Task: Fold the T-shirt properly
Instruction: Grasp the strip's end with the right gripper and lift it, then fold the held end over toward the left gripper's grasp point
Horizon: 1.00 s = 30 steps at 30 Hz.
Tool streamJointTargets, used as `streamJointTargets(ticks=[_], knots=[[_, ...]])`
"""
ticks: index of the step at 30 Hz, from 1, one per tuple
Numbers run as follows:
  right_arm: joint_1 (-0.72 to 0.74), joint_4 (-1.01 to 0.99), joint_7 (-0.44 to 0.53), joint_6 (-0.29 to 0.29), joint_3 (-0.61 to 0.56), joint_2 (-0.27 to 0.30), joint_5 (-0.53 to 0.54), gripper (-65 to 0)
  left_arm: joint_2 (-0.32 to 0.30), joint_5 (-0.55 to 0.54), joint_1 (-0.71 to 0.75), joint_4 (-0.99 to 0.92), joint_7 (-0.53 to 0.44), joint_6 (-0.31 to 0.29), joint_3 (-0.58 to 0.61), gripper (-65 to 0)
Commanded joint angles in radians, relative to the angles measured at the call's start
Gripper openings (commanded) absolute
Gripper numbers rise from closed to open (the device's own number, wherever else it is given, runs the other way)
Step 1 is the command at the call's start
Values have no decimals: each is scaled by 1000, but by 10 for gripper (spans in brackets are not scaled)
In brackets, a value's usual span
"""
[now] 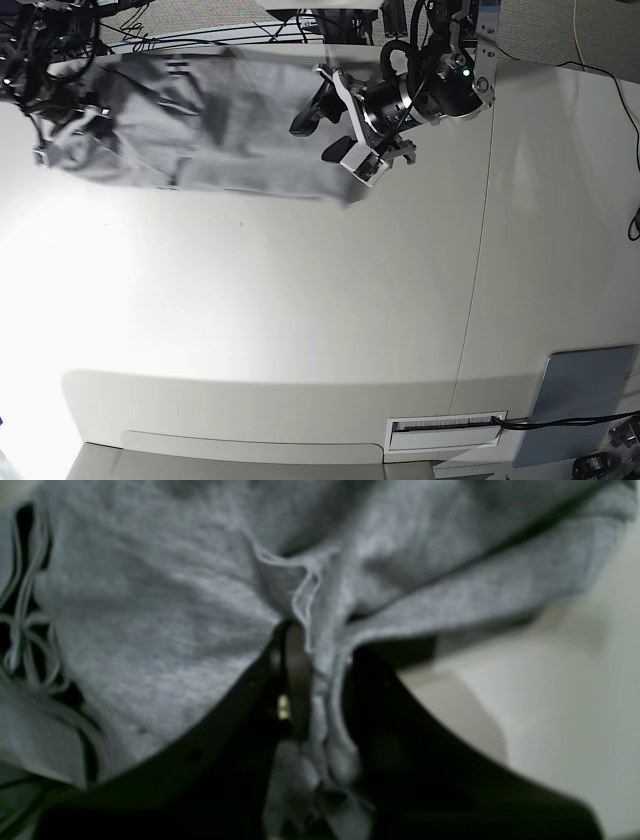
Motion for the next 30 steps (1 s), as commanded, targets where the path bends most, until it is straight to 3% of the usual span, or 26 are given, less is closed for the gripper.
streamJointTargets(ticks=[1, 6, 10, 17, 23, 30], knots=[[5, 46, -2, 8, 23, 17, 26, -650, 2, -11, -2, 21, -21, -7, 0, -292], [3, 235, -76, -10, 37, -3, 98, -650, 2, -11, -1, 21, -21, -7, 0, -292], [2, 446, -89, -39, -9, -87, 92, -650, 2, -11, 15, 21, -21, -7, -1, -291], [3, 724, 9, -122, -302, -198, -110, -650, 2, 116, 79, 20, -25, -7, -2, -292], [6, 734, 80, -169, -608, -269, -298, -650, 2, 236, 149, 19, -81, -7, -1, -291], [6, 732, 153, -227, -852, -305, -489, -650, 2, 243, 198, 19, -81, -7, -2, -291]])
